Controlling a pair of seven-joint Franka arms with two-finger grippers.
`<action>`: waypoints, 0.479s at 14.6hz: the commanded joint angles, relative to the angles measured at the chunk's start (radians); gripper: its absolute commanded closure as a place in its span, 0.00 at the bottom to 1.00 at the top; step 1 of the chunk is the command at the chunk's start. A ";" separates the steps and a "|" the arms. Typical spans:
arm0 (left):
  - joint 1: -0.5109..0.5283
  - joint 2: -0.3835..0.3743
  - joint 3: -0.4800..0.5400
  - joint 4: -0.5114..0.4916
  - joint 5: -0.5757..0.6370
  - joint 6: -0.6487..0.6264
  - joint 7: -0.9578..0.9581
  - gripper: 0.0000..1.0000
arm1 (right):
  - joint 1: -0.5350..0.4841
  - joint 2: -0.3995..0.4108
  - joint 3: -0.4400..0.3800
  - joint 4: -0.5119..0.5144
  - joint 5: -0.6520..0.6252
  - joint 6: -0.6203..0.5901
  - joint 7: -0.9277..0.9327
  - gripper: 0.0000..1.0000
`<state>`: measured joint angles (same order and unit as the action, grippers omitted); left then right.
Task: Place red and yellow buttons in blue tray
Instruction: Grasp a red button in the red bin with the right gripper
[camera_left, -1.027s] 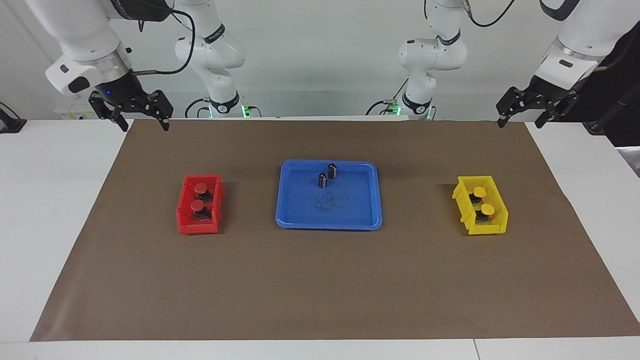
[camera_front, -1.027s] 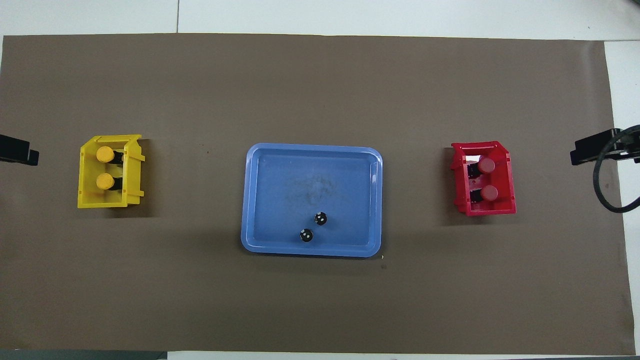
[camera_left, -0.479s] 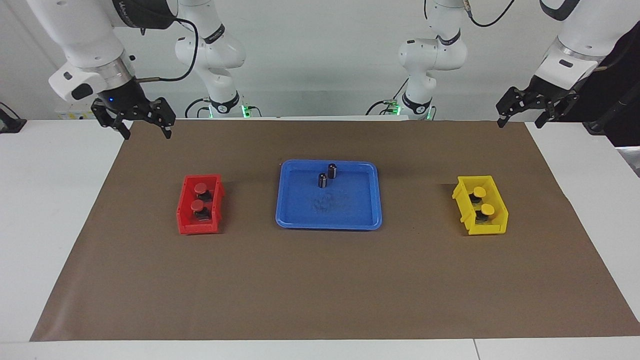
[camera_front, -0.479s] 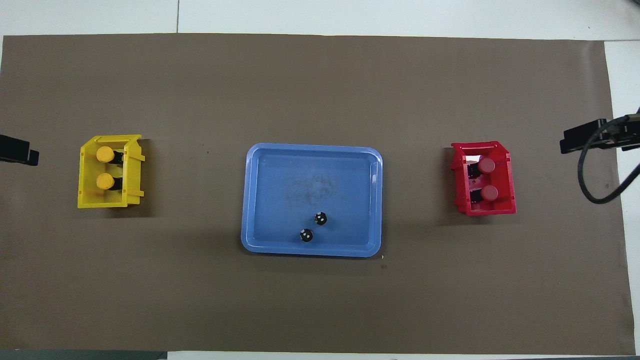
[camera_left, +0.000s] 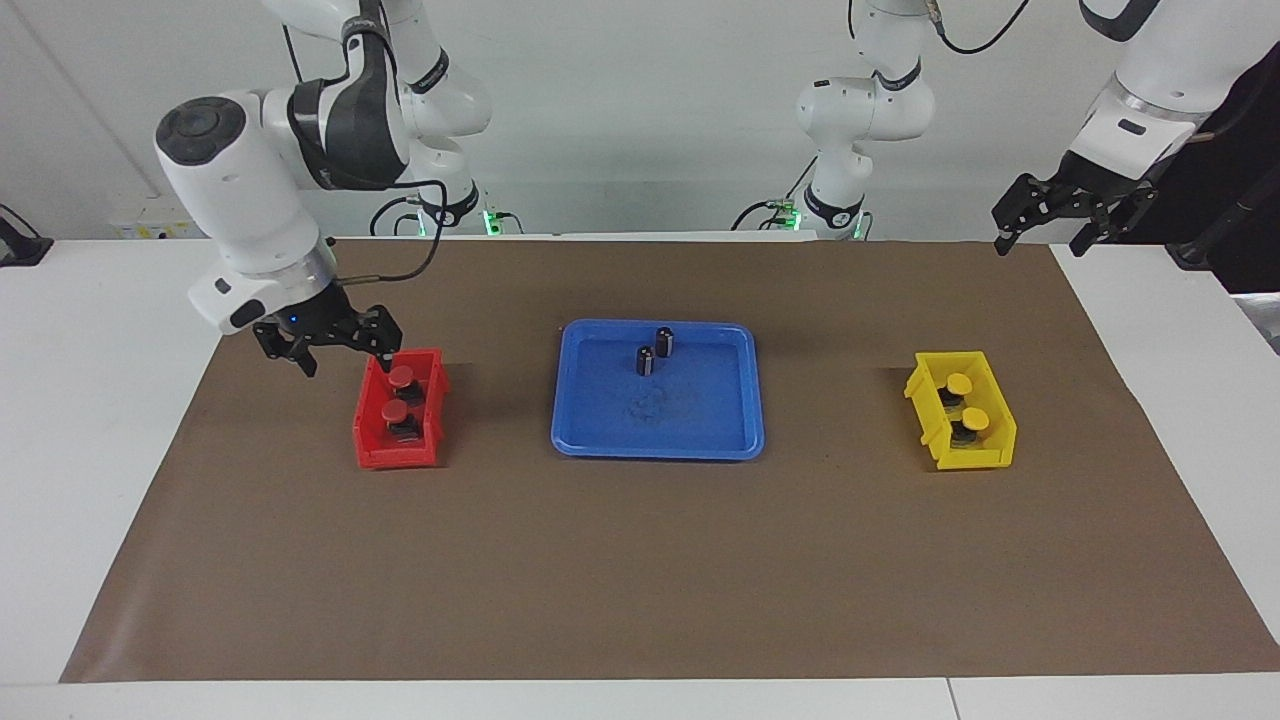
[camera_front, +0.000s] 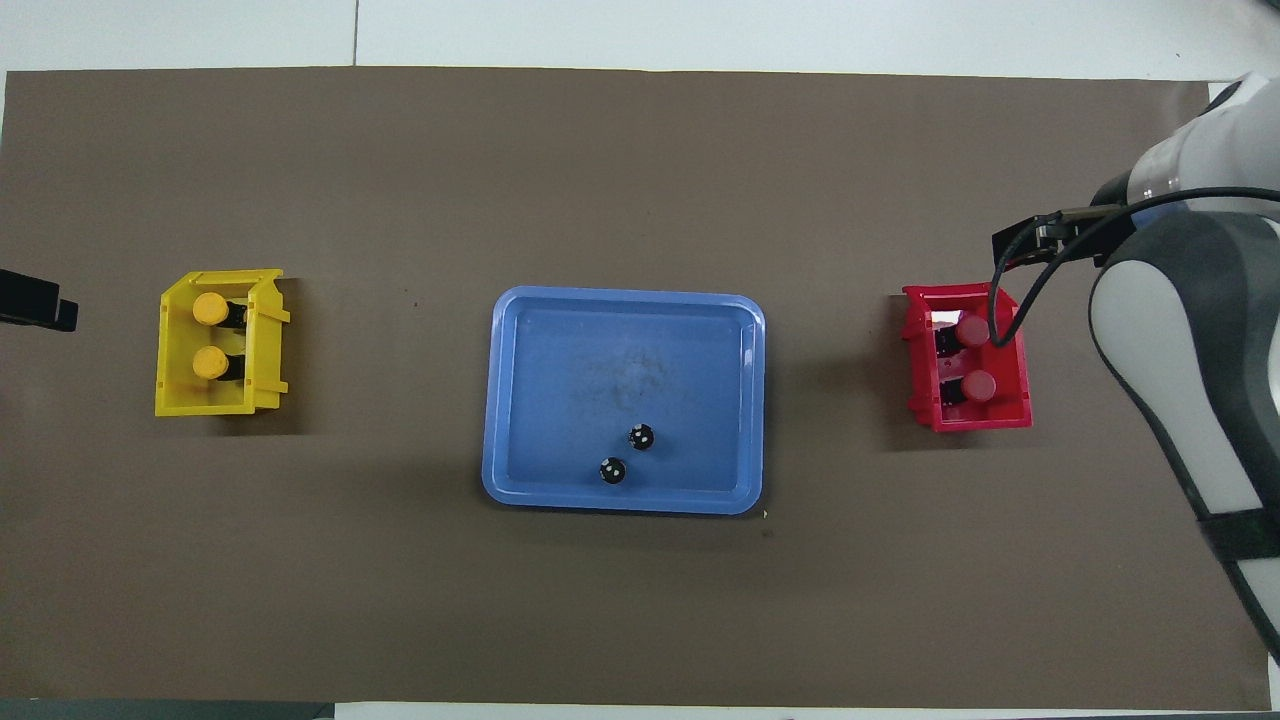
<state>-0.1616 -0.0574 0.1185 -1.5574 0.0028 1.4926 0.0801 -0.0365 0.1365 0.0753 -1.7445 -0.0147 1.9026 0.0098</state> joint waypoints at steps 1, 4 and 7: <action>0.004 -0.021 -0.002 -0.020 0.014 -0.011 0.003 0.00 | -0.016 -0.023 0.004 -0.117 0.021 0.100 0.004 0.03; 0.002 -0.021 -0.002 -0.018 0.014 -0.011 0.003 0.00 | -0.013 -0.023 0.004 -0.208 0.030 0.209 0.004 0.13; -0.010 -0.021 -0.005 -0.018 0.014 -0.006 -0.003 0.00 | -0.014 -0.020 0.003 -0.265 0.030 0.288 0.001 0.21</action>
<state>-0.1622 -0.0574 0.1173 -1.5574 0.0028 1.4924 0.0801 -0.0388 0.1412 0.0720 -1.9534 -0.0032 2.1422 0.0099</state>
